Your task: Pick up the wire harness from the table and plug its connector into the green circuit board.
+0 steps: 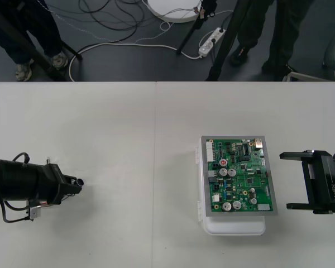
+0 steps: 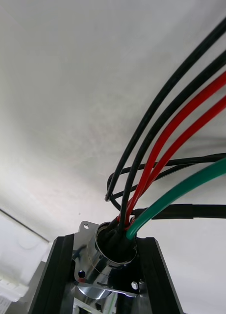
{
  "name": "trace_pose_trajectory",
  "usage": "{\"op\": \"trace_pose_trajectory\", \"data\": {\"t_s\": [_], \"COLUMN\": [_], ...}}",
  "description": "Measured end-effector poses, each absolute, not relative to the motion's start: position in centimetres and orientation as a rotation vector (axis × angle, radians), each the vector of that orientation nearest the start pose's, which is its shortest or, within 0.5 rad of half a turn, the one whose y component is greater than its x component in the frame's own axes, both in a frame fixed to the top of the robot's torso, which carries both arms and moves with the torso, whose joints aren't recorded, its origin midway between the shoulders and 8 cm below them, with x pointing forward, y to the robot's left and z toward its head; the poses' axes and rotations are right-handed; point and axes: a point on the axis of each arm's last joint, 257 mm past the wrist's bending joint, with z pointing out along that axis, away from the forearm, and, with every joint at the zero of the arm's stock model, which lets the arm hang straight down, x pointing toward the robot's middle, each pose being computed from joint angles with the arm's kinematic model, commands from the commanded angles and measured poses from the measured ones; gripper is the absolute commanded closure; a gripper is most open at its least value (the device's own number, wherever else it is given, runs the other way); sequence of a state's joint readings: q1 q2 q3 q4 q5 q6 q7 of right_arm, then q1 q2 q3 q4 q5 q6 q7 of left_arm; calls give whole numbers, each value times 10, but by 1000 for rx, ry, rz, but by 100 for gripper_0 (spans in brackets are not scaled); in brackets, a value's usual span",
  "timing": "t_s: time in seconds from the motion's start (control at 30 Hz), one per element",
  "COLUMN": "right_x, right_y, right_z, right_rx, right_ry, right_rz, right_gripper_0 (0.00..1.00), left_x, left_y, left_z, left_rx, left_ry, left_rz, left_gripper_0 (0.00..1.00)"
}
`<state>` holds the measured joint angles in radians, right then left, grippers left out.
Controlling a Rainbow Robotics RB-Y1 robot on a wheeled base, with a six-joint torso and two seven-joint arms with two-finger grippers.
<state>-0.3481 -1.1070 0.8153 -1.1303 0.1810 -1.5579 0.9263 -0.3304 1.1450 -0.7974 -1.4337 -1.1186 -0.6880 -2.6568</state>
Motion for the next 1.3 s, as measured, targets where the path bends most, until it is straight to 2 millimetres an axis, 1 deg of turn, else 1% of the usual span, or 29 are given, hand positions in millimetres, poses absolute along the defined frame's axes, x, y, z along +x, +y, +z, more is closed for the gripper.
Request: {"op": "trace_pose_trajectory", "data": {"t_s": [0.23,0.5,0.8,0.87,0.93,1.07,1.13,1.17,1.23,1.3], "right_x": [316,316,316,316,316,316,316,316,316,316], "right_y": [-223,-223,-223,-223,-223,-223,-223,-223,-223,-223], "right_z": [-179,-178,-178,-178,-178,-178,-178,-178,-178,-178], "right_rx": [-1303,-1301,-1294,-1294,-1294,-1294,-1294,-1294,-1294,-1294], "right_ry": [942,946,959,959,959,959,959,959,959,959], "right_rz": [926,930,944,944,944,944,944,944,944,944], "right_gripper_0": [0,0,0,0,0,0,0,0,0,0], "left_x": [389,386,399,402,405,410,415,417,422,425], "left_y": [262,256,244,241,237,231,229,229,228,227], "left_z": [-331,-316,-290,-284,-277,-264,-256,-251,-243,-235], "left_rx": [-3107,-3108,-3098,-3147,-3257,-3541,-3634,-3660,-3670,-3659], "left_ry": [1442,1468,1461,1395,1251,786,578,509,476,501], "left_rz": [-1087,-1112,-1208,-1218,-1206,-1124,-1091,-1085,-1102,-1129], "left_gripper_0": [100,100,100,100,100,100,100,100,100,100]}}
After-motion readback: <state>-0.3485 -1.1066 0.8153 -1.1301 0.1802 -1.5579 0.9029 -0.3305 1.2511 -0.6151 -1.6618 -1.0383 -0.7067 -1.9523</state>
